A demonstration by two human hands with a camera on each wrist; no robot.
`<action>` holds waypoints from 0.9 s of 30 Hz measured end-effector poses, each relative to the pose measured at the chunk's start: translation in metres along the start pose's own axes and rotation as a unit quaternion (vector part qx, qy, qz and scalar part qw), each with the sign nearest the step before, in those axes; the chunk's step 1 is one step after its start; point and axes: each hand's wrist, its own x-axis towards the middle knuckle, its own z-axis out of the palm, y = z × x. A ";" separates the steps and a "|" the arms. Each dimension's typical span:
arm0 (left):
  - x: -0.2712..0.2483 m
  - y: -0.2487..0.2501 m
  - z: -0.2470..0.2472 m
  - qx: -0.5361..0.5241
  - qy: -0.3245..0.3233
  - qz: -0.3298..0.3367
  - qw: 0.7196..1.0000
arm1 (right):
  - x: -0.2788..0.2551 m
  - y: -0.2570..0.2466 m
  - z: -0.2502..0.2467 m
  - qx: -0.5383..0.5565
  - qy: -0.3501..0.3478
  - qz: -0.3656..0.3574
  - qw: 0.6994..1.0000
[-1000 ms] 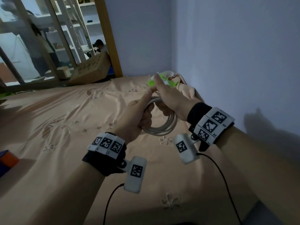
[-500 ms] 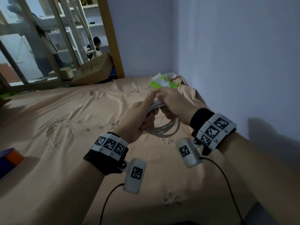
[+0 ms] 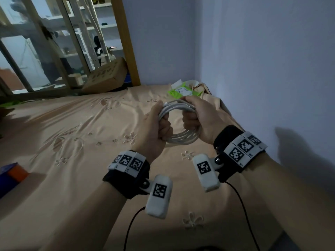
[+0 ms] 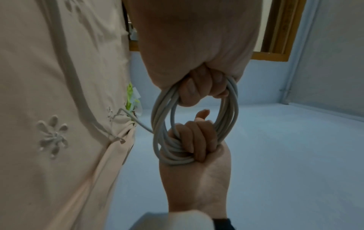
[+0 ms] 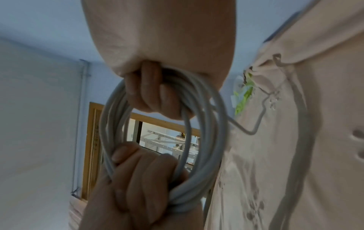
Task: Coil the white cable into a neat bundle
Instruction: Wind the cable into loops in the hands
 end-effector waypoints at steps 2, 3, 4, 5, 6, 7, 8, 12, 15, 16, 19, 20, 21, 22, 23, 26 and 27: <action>-0.002 -0.004 -0.001 -0.015 0.000 -0.009 1.000 | 0.001 0.003 0.001 -0.007 -0.002 -0.010 1.000; -0.003 -0.005 -0.002 -0.015 -0.004 -0.016 1.000 | 0.001 0.003 0.001 -0.018 -0.003 -0.015 1.000; -0.003 -0.004 -0.004 -0.012 -0.013 -0.026 0.999 | 0.002 0.003 0.001 -0.034 -0.004 -0.021 0.999; -0.004 -0.003 -0.006 -0.008 -0.028 -0.037 0.999 | 0.003 0.001 0.001 -0.056 -0.005 -0.026 0.998; -0.004 -0.002 -0.009 -0.002 -0.046 -0.047 0.998 | 0.004 -0.001 0.001 -0.085 -0.006 -0.033 0.996; -0.004 0.000 -0.011 0.004 -0.065 -0.058 0.996 | 0.005 -0.003 0.001 -0.120 -0.009 -0.038 0.992; -0.004 0.002 -0.013 0.012 -0.082 -0.069 0.994 | 0.005 -0.005 0.002 -0.159 -0.012 -0.042 0.986; -0.004 0.012 -0.014 0.075 -0.118 -0.103 0.985 | 0.005 -0.016 0.003 -0.295 -0.049 -0.045 0.953; -0.006 0.021 -0.012 0.119 -0.144 -0.104 0.977 | 0.003 -0.024 0.002 -0.313 -0.087 -0.028 0.945; -0.007 0.024 -0.012 0.124 -0.154 -0.104 0.975 | 0.003 -0.026 0.002 -0.318 -0.093 -0.023 0.943; -0.008 0.024 -0.009 0.154 -0.159 -0.114 0.969 | 0.001 -0.026 0.004 -0.357 -0.095 -0.031 0.929; -0.008 0.023 -0.007 0.180 -0.145 -0.117 0.966 | 0.000 -0.024 0.006 -0.384 -0.091 -0.043 0.918; -0.007 0.020 -0.005 0.218 -0.127 -0.113 0.961 | 0.000 -0.021 0.008 -0.409 -0.084 -0.053 0.907; -0.006 0.017 -0.003 0.254 -0.109 -0.100 0.956 | 0.000 -0.018 0.009 -0.420 -0.072 -0.059 0.903; -0.005 0.014 -0.002 0.273 -0.095 -0.083 0.954 | 0.001 -0.014 0.009 -0.414 -0.056 -0.060 0.907; -0.004 0.009 -0.004 0.213 -0.066 -0.047 0.974 | 0.003 -0.007 0.008 -0.310 -0.025 -0.048 0.949; -0.004 0.009 -0.005 0.172 -0.057 -0.043 0.983 | 0.003 -0.007 0.007 -0.249 -0.022 -0.034 0.968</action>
